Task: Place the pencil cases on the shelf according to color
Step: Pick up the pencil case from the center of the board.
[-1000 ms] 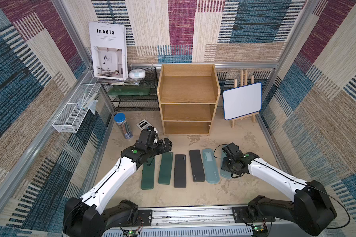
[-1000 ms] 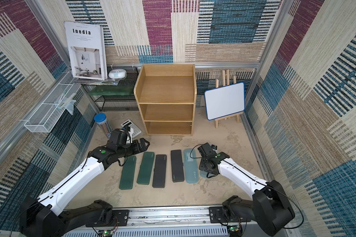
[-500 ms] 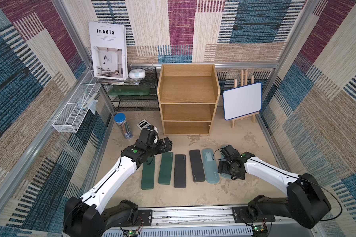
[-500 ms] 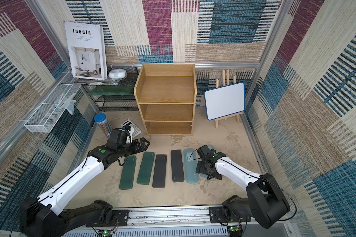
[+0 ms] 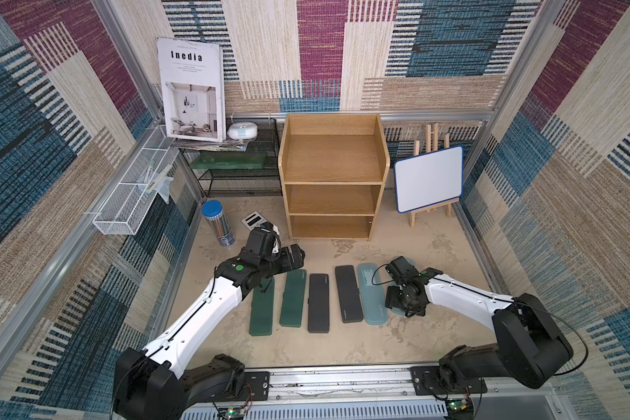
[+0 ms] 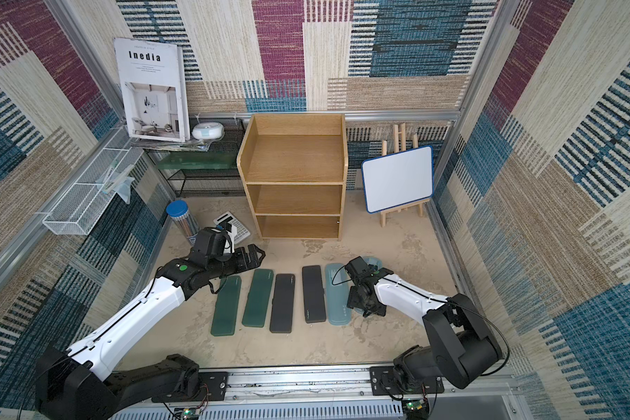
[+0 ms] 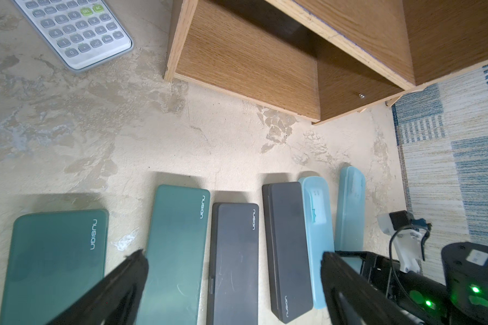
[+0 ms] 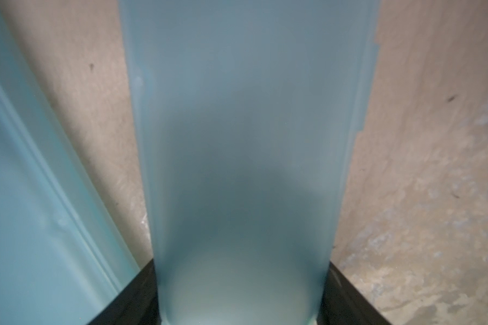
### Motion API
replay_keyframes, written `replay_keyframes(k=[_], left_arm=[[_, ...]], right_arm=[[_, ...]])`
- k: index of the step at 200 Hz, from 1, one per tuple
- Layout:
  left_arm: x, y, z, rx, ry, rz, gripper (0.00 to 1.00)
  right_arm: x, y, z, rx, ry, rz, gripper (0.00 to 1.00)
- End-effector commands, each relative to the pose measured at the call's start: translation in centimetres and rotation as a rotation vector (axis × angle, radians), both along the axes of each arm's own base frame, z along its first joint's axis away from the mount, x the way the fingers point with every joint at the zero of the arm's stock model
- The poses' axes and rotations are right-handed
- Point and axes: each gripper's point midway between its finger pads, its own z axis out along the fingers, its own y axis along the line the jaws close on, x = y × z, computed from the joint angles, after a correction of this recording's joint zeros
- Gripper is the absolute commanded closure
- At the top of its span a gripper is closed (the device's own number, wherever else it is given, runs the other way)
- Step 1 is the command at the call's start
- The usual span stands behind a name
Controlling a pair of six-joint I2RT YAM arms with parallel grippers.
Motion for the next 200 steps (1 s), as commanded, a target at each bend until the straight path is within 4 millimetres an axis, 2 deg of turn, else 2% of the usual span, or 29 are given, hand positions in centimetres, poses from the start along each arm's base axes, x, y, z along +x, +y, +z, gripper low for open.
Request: replay_keyframes(k=[1,50,86,117,163,200], left_arm=[[0.3,0.1,0.2,0.005,-0.017,0.005,0.00],[0.4,0.2,0.6,0.006,-0.023,0.009,0.00],[0.5,0.4,0.9,0.014,-0.034,0.018,0.00],[0.8,0.6,1.2,0.027,-0.044,0.032,0.00],[1.2,0.8,1.8,0.035,-0.052,0.045,0.00],[0.9,1.2,2.7,0.038,-0.071,0.052,0.00]], right_arm=[[-0.6,-0.5,-0.1,-0.019,0.013,-0.007,0.29],[-0.4,-1.2,3.2,-0.052,-0.032,-0.010,0.32],[0.4,-0.1,6.9,-0.020,-0.094,0.039,0.33],[0.9,2.7,10.2,0.042,-0.152,0.130,0.35],[1.4,8.8,14.4,0.118,-0.240,0.343,0.37],[1.6,12.5,18.2,0.112,-0.313,0.443,0.38]])
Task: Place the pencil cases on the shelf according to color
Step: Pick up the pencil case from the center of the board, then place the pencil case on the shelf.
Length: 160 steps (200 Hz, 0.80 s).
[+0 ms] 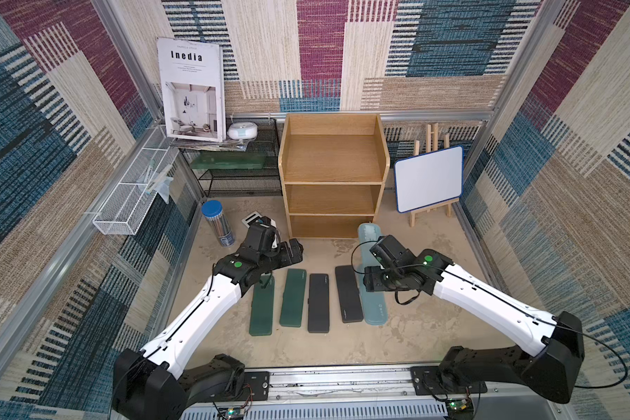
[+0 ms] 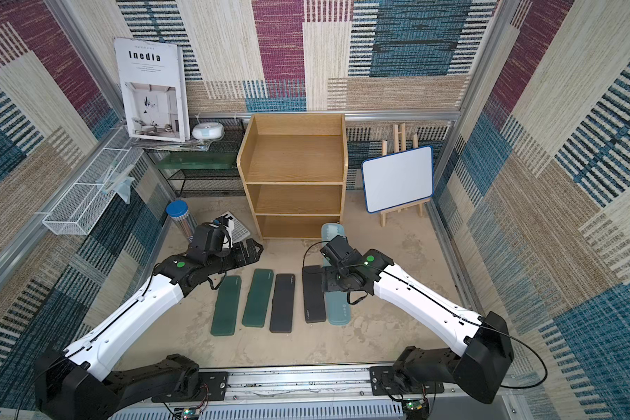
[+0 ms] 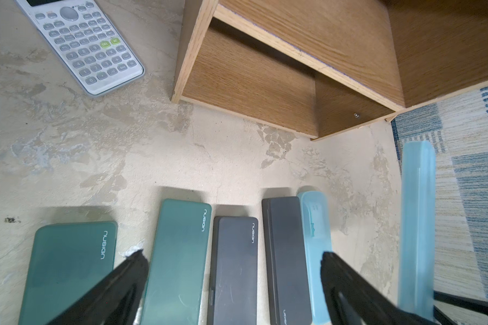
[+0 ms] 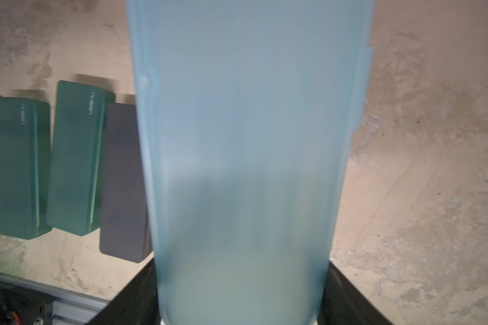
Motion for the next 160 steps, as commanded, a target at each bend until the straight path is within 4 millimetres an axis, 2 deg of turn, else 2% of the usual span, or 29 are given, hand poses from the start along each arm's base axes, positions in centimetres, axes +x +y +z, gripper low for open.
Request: replay_keyframes(k=[1,39,59,84,103,125,160], left_arm=[[-0.1,0.6,0.6,0.019,-0.022,0.015,0.00],[-0.6,1.5,1.6,0.017,-0.066,0.048,0.00],[-0.6,1.6,2.2,0.018,-0.083,0.051,0.00],[-0.3,1.5,3.1,0.016,-0.104,0.047,0.00],[0.2,1.3,3.7,0.030,-0.116,0.029,0.00],[0.8,1.6,4.0,0.076,-0.115,0.034,0.00],[1.0,0.9,4.7,0.047,-0.111,0.006,0.00]], right_arm=[[0.0,1.2,2.1,-0.024,-0.059,0.050,0.38],[-0.5,3.9,5.4,0.063,-0.108,0.120,0.40],[-0.2,4.2,7.0,0.079,-0.147,0.120,0.41],[1.2,4.5,10.0,0.111,-0.250,0.110,0.41],[2.9,4.8,12.5,0.110,-0.348,0.097,0.40],[6.1,5.0,15.1,0.082,-0.432,0.057,0.39],[13.2,4.1,18.3,0.030,-0.492,0.000,0.37]])
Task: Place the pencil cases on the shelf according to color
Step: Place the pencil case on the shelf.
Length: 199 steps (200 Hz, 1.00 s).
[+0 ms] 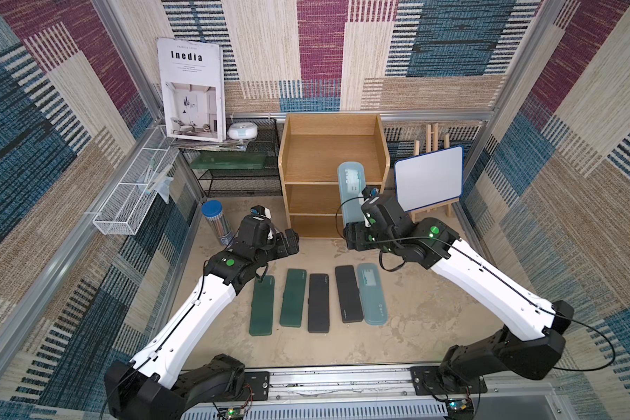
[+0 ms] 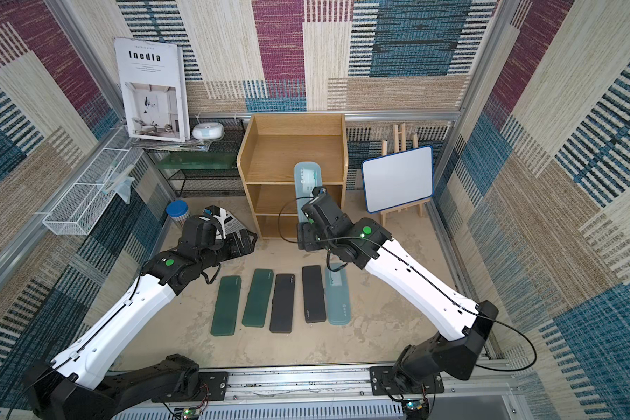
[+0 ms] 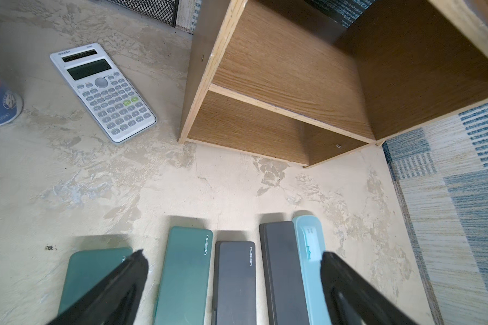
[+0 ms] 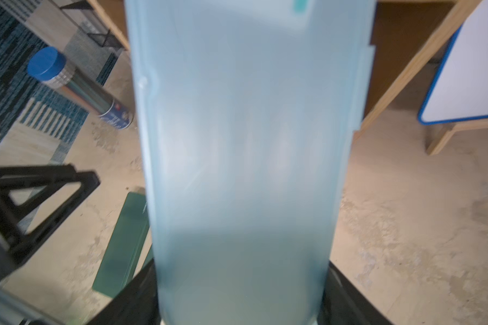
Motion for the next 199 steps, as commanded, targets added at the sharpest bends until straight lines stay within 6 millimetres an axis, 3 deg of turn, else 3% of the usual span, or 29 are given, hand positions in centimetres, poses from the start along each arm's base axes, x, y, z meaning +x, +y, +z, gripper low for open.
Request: replay_keyframes(k=[1,40,77,110,149,172,199], left_arm=[[-0.1,-0.3,0.2,0.001,0.003,-0.025,0.00],[-0.4,-0.9,0.3,-0.045,0.012,-0.042,0.00],[-0.6,-1.1,-0.1,-0.057,0.023,-0.051,0.00],[-0.7,-1.2,-0.1,-0.055,0.024,-0.057,0.00],[-0.7,-1.1,-0.2,-0.051,0.025,-0.057,0.00],[-0.7,-0.9,-0.2,-0.041,0.026,-0.050,0.00],[-1.0,-0.3,-0.2,-0.004,0.024,-0.041,0.00]], right_arm=[[4.3,-0.9,2.6,-0.042,-0.085,-0.035,0.37],[10.8,-1.1,4.8,-0.056,-0.113,-0.057,0.38],[14.6,-1.3,3.4,-0.068,-0.097,-0.083,0.38],[15.7,-1.7,1.0,-0.083,-0.068,-0.108,0.34],[16.3,-1.8,0.2,-0.080,-0.061,-0.128,0.13],[16.3,-1.8,0.9,-0.062,-0.076,-0.133,0.08],[15.9,-2.0,3.5,-0.020,-0.134,-0.136,0.05]])
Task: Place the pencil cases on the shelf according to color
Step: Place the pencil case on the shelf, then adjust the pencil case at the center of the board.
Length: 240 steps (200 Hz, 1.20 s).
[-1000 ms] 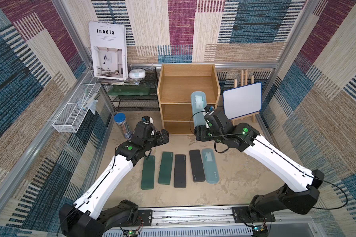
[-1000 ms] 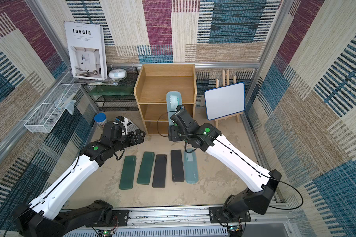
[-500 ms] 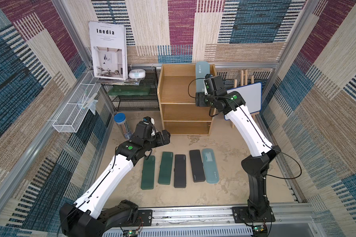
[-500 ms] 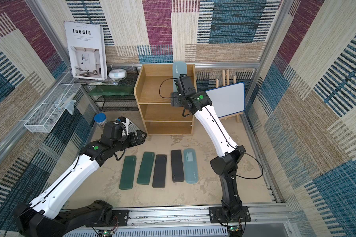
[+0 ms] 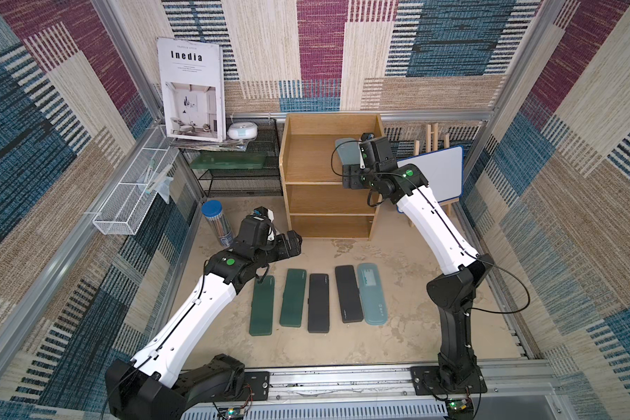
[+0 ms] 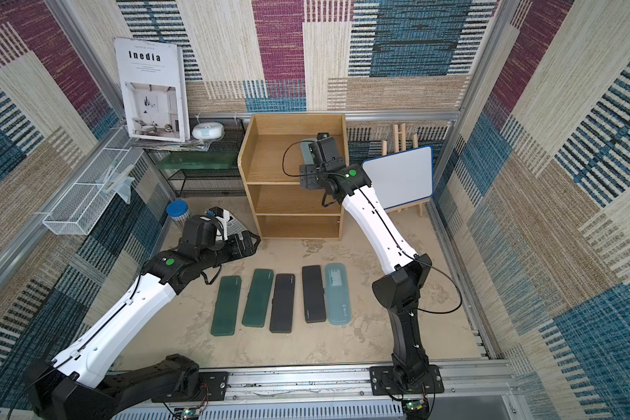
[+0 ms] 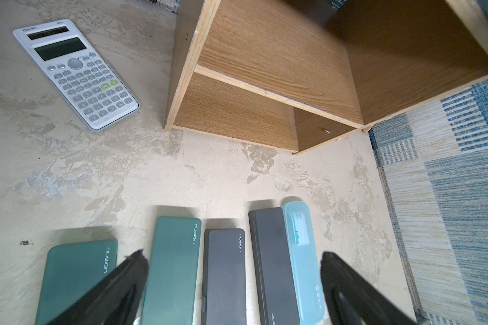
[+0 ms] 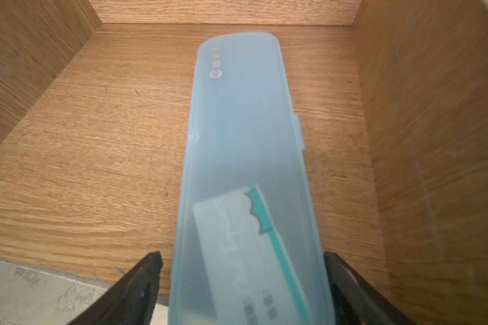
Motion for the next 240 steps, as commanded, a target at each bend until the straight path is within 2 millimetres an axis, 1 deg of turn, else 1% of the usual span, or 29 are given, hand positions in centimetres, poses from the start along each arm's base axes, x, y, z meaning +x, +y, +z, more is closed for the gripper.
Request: replay_keyframes(k=[1,17,33,43,51,54,69,82,88,105,112,113,122,124,125,139,155,161,175,197,216,227,228,230,240], left_arm=[[-0.2,0.7,0.4,0.041,-0.016,0.009,0.00],[-0.4,1.1,0.3,0.061,-0.017,0.012,0.00],[-0.8,1.4,0.2,0.073,-0.011,0.016,0.00],[-1.1,1.7,0.1,0.079,-0.004,0.022,0.00],[-1.4,1.8,-0.1,0.080,0.002,0.026,0.00],[-1.5,1.9,-0.1,0.078,0.003,0.027,0.00],[-2.0,2.0,-0.2,0.073,0.007,0.028,0.00],[-2.6,2.2,-0.2,0.074,0.015,0.022,0.00],[-2.9,2.3,-0.1,0.077,0.021,0.022,0.00],[-3.9,2.3,0.2,0.076,0.038,0.002,0.00],[-4.3,2.3,0.2,0.072,0.044,-0.007,0.00],[-4.4,2.3,0.3,0.071,0.043,-0.008,0.00],[-4.9,2.4,0.3,0.065,0.050,-0.014,0.00],[-5.0,2.4,0.2,0.065,0.051,-0.014,0.00],[-5.0,2.4,0.2,0.064,0.052,-0.013,0.00],[-5.8,2.6,-0.2,0.057,0.065,-0.014,0.00],[-6.5,2.8,-1.2,0.060,0.090,-0.013,0.00],[-6.7,2.9,-1.6,0.063,0.105,-0.007,0.00],[-7.3,3.0,-2.7,0.067,0.138,-0.007,0.00],[-8.0,3.3,-4.1,0.070,0.174,-0.002,0.00],[-8.3,3.6,-4.6,0.083,0.173,0.002,0.00],[-8.4,4.0,-4.8,0.102,0.166,0.004,0.00],[-8.4,4.0,-4.8,0.103,0.164,0.004,0.00],[-8.4,4.0,-4.8,0.107,0.163,0.003,0.00],[-8.4,4.2,-5.0,0.124,0.157,-0.002,0.00]], right_arm=[[-0.6,-0.8,1.2,0.026,-0.011,-0.025,0.05],[-1.5,-0.5,3.5,0.069,-0.058,0.009,0.05],[-2.5,-0.2,4.8,0.108,-0.088,0.054,0.05],[-3.5,-0.1,5.9,0.138,-0.108,0.089,0.06],[-4.3,0.0,6.0,0.151,-0.111,0.115,0.06],[-4.7,-0.1,6.4,0.159,-0.120,0.124,0.07],[-6.2,-0.6,6.0,0.166,-0.116,0.145,0.08],[-7.6,-1.3,4.7,0.152,-0.102,0.157,0.07],[-8.3,-1.7,3.7,0.141,-0.089,0.158,0.07],[-10.4,-3.4,1.3,0.112,-0.070,0.143,0.00],[-11.3,-4.3,0.3,0.103,-0.066,0.131,0.01],[-11.4,-4.4,0.5,0.105,-0.072,0.130,0.01],[-12.6,-5.4,-0.9,0.091,-0.071,0.116,0.01],[-12.8,-5.7,-1.1,0.089,-0.074,0.110,0.01],[-13.1,-5.9,-0.9,0.092,-0.082,0.108,0.01],[-14.7,-7.8,-2.2,0.082,-0.100,0.071,0.01],[-16.4,-9.6,-3.7,0.107,-0.104,0.015,0.01],[-17.1,-9.7,-4.3,0.117,-0.092,0.027,0.01],[-18.4,-9.2,-6.7,0.134,-0.014,0.066,0.01],[-20.0,-8.7,-11.9,0.139,0.148,0.093,0.01],[-21.3,-8.9,-16.2,0.135,0.264,0.071,0.01],[-21.9,-9.3,-18.4,0.126,0.308,0.048,0.00],[-21.8,-9.3,-18.4,0.128,0.307,0.044,0.01],[-22.0,-9.5,-19.0,0.122,0.317,0.037,0.01],[-22.4,-9.7,-20.7,0.122,0.348,0.016,0.00]])
